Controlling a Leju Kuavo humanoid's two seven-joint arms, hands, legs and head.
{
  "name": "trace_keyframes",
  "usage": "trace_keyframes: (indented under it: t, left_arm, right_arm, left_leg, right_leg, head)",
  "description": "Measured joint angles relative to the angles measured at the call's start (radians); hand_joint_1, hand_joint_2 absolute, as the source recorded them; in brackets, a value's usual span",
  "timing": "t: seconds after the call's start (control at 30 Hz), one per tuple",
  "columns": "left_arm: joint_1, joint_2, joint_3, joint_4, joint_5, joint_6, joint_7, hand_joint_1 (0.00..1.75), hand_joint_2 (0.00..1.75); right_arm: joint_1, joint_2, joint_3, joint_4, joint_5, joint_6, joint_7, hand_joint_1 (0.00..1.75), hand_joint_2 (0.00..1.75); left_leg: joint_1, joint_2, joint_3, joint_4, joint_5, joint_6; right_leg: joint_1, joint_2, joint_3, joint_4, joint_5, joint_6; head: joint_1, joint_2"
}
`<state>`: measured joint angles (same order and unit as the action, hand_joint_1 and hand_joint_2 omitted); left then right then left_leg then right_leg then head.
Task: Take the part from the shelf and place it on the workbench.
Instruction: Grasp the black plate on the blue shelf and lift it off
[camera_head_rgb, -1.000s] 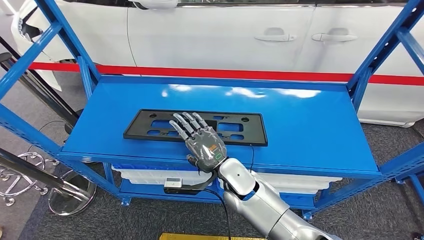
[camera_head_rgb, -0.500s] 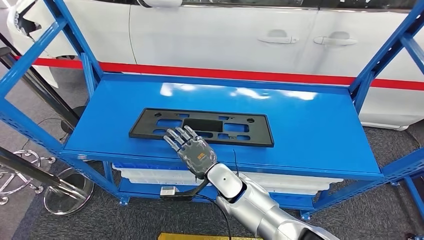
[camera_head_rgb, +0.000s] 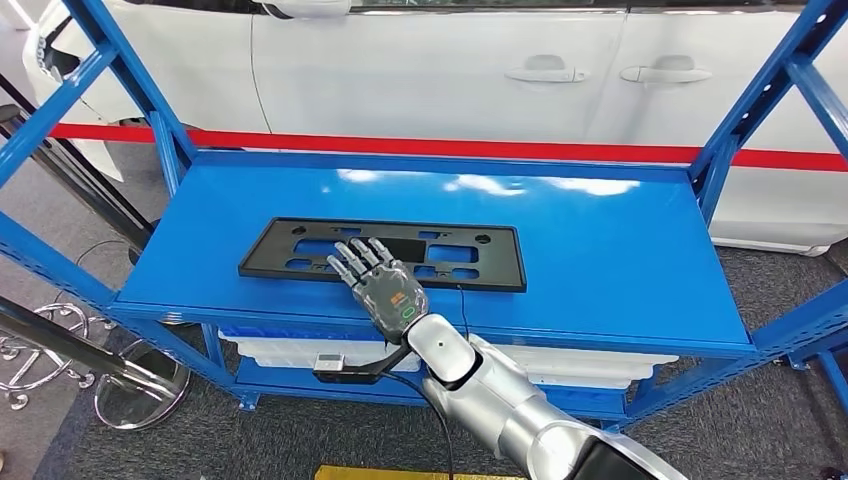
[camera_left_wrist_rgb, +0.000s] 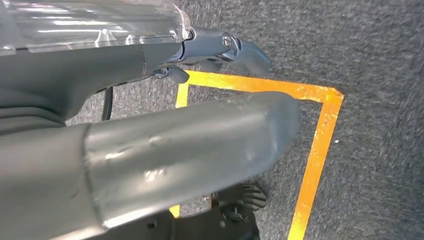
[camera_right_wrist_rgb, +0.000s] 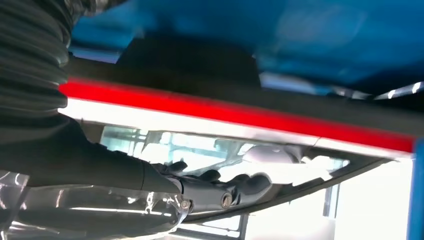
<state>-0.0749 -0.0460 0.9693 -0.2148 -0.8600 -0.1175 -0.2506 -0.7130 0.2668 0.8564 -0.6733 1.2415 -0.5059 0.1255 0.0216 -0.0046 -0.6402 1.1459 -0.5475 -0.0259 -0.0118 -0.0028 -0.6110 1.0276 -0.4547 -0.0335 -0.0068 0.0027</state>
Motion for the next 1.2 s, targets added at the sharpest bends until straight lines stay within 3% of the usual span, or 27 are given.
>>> trace_keyframes:
  t: [0.07, 0.1, 0.13, 0.2, 0.27, 0.37, 0.43, 0.47, 0.53, 0.6, 0.63, 0.67, 0.73, 0.77, 0.83, 0.93, 1.0, 1.07, 1.1, 1.13, 1.17, 1.2]
  left_arm:
    - [0.002, 0.001, -0.001, 0.000, 0.000, 0.000, 0.000, 0.00, 0.00]
    - [0.003, 0.002, -0.001, 0.000, 0.000, 0.000, 0.000, 0.00, 0.00]
    - [0.003, 0.002, -0.001, 0.000, 0.000, 0.000, 0.000, 0.00, 0.00]
    - [0.001, 0.003, -0.002, 0.000, -0.003, 0.000, 0.000, 0.00, 0.00]
    - [-0.001, 0.004, -0.002, 0.000, -0.007, 0.000, 0.000, 0.00, 0.00]
    - [-0.001, 0.006, -0.003, 0.000, -0.012, -0.001, 0.000, 0.00, 0.00]
    - [-0.001, 0.006, -0.003, 0.000, -0.016, -0.003, -0.001, 0.00, 0.00]
    - [-0.002, 0.006, -0.003, 0.000, -0.018, -0.004, -0.001, 0.00, 0.00]
    - [-0.002, 0.006, -0.003, 0.000, -0.019, -0.006, -0.002, 0.00, 0.00]
    - [-0.001, 0.006, -0.003, 0.000, -0.021, -0.006, -0.002, 0.00, 0.00]
    - [-0.001, 0.007, -0.003, 0.000, -0.022, -0.007, -0.002, 0.00, 0.00]
    - [-0.001, 0.007, -0.003, 0.000, -0.023, -0.007, -0.002, 0.00, 0.00]
    - [-0.001, 0.007, -0.003, 0.000, -0.026, -0.007, -0.002, 0.00, 0.00]
    - [-0.002, 0.007, -0.003, 0.000, -0.028, -0.007, -0.003, 0.00, 0.00]
    - [-0.003, 0.007, -0.003, 0.000, -0.032, -0.008, -0.004, 0.00, 0.00]
    - [-0.005, 0.007, -0.003, 0.000, -0.036, -0.010, -0.004, 0.00, 0.00]
    - [-0.006, 0.008, -0.003, 0.000, -0.037, -0.011, -0.005, 0.00, 0.00]
    - [-0.006, 0.009, -0.003, 0.000, -0.038, -0.011, -0.005, 0.00, 0.00]
    - [-0.005, 0.010, -0.003, 0.000, -0.039, -0.011, -0.005, 0.00, 0.00]
    - [-0.004, 0.010, -0.003, 0.000, -0.039, -0.011, -0.005, 0.00, 0.00]
    - [-0.004, 0.010, -0.003, 0.000, -0.039, -0.011, -0.005, 0.00, 0.00]
    - [-0.004, 0.011, -0.003, 0.000, -0.039, -0.011, -0.005, 0.00, 0.00]
  right_arm:
    - [-0.017, 0.001, -0.004, 0.012, -0.001, -0.001, 0.004, 0.00, 1.75]
    - [-0.021, 0.001, -0.006, 0.017, 0.000, -0.002, 0.005, 0.00, 1.75]
    - [-0.024, 0.001, -0.007, 0.020, 0.001, -0.004, 0.006, 0.00, 1.75]
    - [-0.033, 0.001, -0.011, 0.024, 0.002, -0.009, 0.007, 0.00, 1.75]
    - [-0.054, 0.002, -0.019, 0.022, -0.007, -0.007, 0.004, 0.00, 1.75]
    - [-0.084, 0.001, -0.036, 0.002, -0.024, 0.023, -0.008, 0.00, 1.75]
    - [-0.095, 0.000, -0.049, -0.018, -0.040, 0.050, -0.019, 0.00, 1.75]
    - [-0.099, 0.000, -0.055, -0.027, -0.053, 0.062, -0.028, 0.00, 1.75]
    - [-0.101, -0.001, -0.068, -0.042, -0.090, 0.079, -0.047, 0.00, 1.75]
    - [-0.099, -0.004, -0.079, -0.051, -0.122, 0.088, -0.061, 0.00, 1.75]
    - [-0.098, -0.005, -0.083, -0.056, -0.130, 0.091, -0.065, 0.00, 1.75]
    - [-0.098, -0.007, -0.085, -0.061, -0.135, 0.094, -0.067, 0.00, 1.75]
    - [-0.100, -0.009, -0.086, -0.073, -0.129, 0.103, -0.066, 0.00, 1.75]
    - [-0.101, -0.010, -0.086, -0.077, -0.119, 0.110, -0.064, 0.00, 1.75]
    - [-0.102, -0.012, -0.084, -0.079, -0.091, 0.130, -0.056, 0.00, 1.75]
    - [-0.101, -0.015, -0.076, -0.074, -0.062, 0.146, -0.047, 0.00, 1.75]
    - [-0.101, -0.015, -0.070, -0.071, -0.054, 0.149, -0.045, 0.00, 1.75]
    - [-0.099, -0.015, -0.063, -0.067, -0.050, 0.159, -0.045, 0.00, 1.75]
    - [-0.098, -0.015, -0.059, -0.063, -0.048, 0.167, -0.046, 0.00, 1.75]
    - [-0.096, -0.015, -0.055, -0.059, -0.047, 0.175, -0.046, 0.00, 1.75]
    - [-0.095, -0.015, -0.050, -0.054, -0.046, 0.182, -0.047, 0.00, 1.75]
    - [-0.094, -0.015, -0.046, -0.050, -0.046, 0.188, -0.050, 0.00, 1.75]
  left_leg:
    - [0.000, 0.000, -0.054, 0.128, -0.054, -0.004]
    - [0.000, 0.000, -0.063, 0.153, -0.056, -0.005]
    - [0.000, 0.000, -0.052, 0.135, -0.037, -0.003]
    - [0.000, 0.001, 0.013, 0.006, 0.029, 0.002]
    - [-0.004, 0.000, 0.067, -0.105, 0.064, 0.010]
    - [-0.008, -0.001, 0.074, -0.128, 0.069, 0.022]
    - [-0.003, 0.001, 0.075, -0.136, 0.076, 0.035]
    - [-0.001, 0.002, 0.076, -0.140, 0.079, 0.042]
    - [-0.002, 0.004, 0.076, -0.140, 0.080, 0.049]
    - [-0.003, 0.003, 0.077, -0.140, 0.079, 0.051]
    - [-0.003, 0.003, 0.077, -0.139, 0.078, 0.051]
    - [-0.003, 0.002, 0.079, -0.138, 0.075, 0.050]
    - [-0.005, 0.001, 0.083, -0.134, 0.069, 0.045]
    - [-0.006, 0.001, 0.084, -0.132, 0.065, 0.042]
    - [-0.009, 0.001, 0.081, -0.132, 0.063, 0.033]
    - [-0.007, 0.002, 0.080, -0.125, 0.051, 0.017]
    - [-0.004, 0.002, 0.045, -0.051, 0.007, 0.008]
    - [-0.003, 0.002, -0.021, 0.078, -0.044, 0.000]
    - [-0.002, 0.002, -0.048, 0.125, -0.053, -0.004]
    - [-0.001, 0.002, -0.059, 0.135, -0.041, -0.006]
    - [0.000, 0.002, -0.052, 0.108, -0.012, -0.006]
    - [0.002, 0.003, -0.027, 0.046, 0.029, -0.006]
  right_leg:
    - [0.003, 0.000, -0.001, 0.001, 0.001, -0.003]
    - [0.004, 0.001, -0.002, 0.002, 0.001, -0.003]
    - [0.004, 0.002, -0.001, 0.004, 0.001, -0.003]
    - [0.005, 0.004, -0.001, 0.008, 0.000, -0.001]
    - [0.008, 0.006, -0.005, 0.014, 0.000, 0.006]
    - [0.010, 0.008, -0.012, 0.013, 0.006, 0.022]
    - [0.010, 0.008, -0.019, 0.031, -0.010, 0.033]
    - [0.009, 0.008, -0.033, 0.066, -0.034, 0.037]
    - [0.007, 0.007, -0.087, 0.185, -0.097, 0.042]
    - [0.006, 0.007, -0.134, 0.281, -0.124, 0.044]
    - [0.006, 0.007, -0.134, 0.279, -0.110, 0.043]
    - [0.006, 0.007, -0.116, 0.239, -0.078, 0.040]
    - [0.009, 0.007, -0.052, 0.108, -0.012, 0.030]
    - [0.012, 0.007, -0.027, 0.054, 0.005, 0.025]
    - [0.017, 0.008, -0.011, 0.018, 0.002, 0.019]
    - [0.011, 0.008, -0.004, 0.001, 0.004, 0.008]
    - [0.006, 0.006, 0.003, -0.008, 0.006, 0.000]
    - [0.006, 0.005, 0.004, -0.007, 0.004, -0.005]
    - [0.006, 0.005, 0.004, -0.006, 0.002, -0.006]
    - [0.006, 0.005, 0.005, -0.004, 0.000, -0.006]
    - [0.006, 0.006, 0.006, -0.002, -0.002, -0.005]
    - [0.005, 0.007, 0.008, 0.001, -0.006, -0.002]
  head:
    - [0.000, 0.000]
    - [0.000, 0.000]
    - [0.000, 0.000]
    - [0.000, 0.000]
    - [0.000, 0.000]
    - [0.000, 0.000]
    - [0.000, 0.000]
    - [0.000, 0.000]
    - [0.000, 0.000]
    - [0.000, 0.000]
    - [0.000, 0.000]
    - [0.000, 0.000]
    - [0.000, 0.000]
    - [0.000, 0.000]
    - [0.000, 0.000]
    - [0.000, 0.000]
    - [0.000, 0.000]
    - [0.000, 0.000]
    - [0.000, 0.000]
    - [0.000, 0.000]
    - [0.000, 0.000]
    - [0.000, 0.000]
